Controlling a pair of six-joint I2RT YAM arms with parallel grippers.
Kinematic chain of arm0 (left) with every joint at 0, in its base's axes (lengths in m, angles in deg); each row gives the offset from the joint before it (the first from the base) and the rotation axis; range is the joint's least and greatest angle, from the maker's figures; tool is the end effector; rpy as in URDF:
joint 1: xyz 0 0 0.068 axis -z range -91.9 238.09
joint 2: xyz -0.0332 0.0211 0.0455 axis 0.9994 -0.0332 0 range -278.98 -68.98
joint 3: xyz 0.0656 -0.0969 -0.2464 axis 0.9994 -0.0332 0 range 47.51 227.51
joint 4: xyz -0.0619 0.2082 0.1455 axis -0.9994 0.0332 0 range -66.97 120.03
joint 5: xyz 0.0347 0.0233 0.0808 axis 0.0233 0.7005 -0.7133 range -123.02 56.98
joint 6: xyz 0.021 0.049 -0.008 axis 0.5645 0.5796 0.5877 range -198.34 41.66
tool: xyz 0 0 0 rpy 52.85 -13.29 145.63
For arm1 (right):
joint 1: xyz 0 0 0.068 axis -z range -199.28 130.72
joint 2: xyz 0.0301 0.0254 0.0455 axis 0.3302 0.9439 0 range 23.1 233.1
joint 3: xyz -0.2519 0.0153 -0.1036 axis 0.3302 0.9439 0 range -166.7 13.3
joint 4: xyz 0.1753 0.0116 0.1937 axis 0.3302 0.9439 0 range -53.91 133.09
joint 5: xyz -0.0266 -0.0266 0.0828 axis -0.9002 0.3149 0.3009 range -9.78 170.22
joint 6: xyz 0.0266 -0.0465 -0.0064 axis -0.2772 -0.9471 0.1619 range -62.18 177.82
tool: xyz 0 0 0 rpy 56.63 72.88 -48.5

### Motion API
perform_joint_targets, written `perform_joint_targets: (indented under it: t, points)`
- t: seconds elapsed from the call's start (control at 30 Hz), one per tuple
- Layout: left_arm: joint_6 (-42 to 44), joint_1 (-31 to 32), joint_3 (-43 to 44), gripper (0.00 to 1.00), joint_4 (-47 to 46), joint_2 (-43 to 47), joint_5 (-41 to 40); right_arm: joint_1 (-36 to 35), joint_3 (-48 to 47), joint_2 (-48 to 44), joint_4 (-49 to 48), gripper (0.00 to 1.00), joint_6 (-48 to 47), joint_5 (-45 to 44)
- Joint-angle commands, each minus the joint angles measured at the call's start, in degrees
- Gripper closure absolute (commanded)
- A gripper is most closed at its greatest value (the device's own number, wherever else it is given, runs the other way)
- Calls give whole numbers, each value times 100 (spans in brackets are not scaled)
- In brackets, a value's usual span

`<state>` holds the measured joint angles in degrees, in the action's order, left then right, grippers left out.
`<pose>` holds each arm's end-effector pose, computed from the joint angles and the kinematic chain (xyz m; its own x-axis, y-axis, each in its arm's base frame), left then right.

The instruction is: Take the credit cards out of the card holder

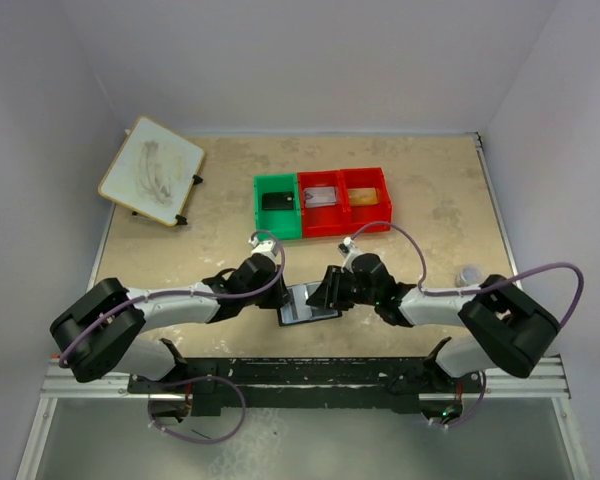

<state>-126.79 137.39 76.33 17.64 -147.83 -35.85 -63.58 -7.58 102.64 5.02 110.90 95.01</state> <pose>0.1645 -0.1886 0.1463 -0.8534 -0.1542 -0.4979 0.1439 0.8483 -0.5095 0.1703 0.1790 0.1447 -0.8684 0.2327 -0.4379 -0.2379 0.5794 0.7796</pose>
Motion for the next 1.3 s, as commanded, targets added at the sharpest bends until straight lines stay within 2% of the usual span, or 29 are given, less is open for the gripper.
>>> perform_joint_targets:
  t: [0.0,0.37,0.77,0.93,0.97,1.03,1.27]
  points:
    - [218,31,-88,87,544,-96,-275,-18,-390,310,-439,59,-170,295]
    - [344,32,-17,89,812,13,-422,-18,-277,282,-295,61,-14,188]
    - [406,36,60,90,846,24,-386,-18,-254,848,-837,77,357,335]
    - [415,35,58,91,886,36,-389,-18,-180,878,-1037,79,469,379]
    - [417,36,59,91,890,30,-400,-18,-165,888,-1079,82,492,403]
    - [416,36,54,92,875,33,-405,-18,-160,919,-1172,96,486,479]
    - [434,36,104,91,922,141,-431,-18,-139,937,-1231,100,547,404]
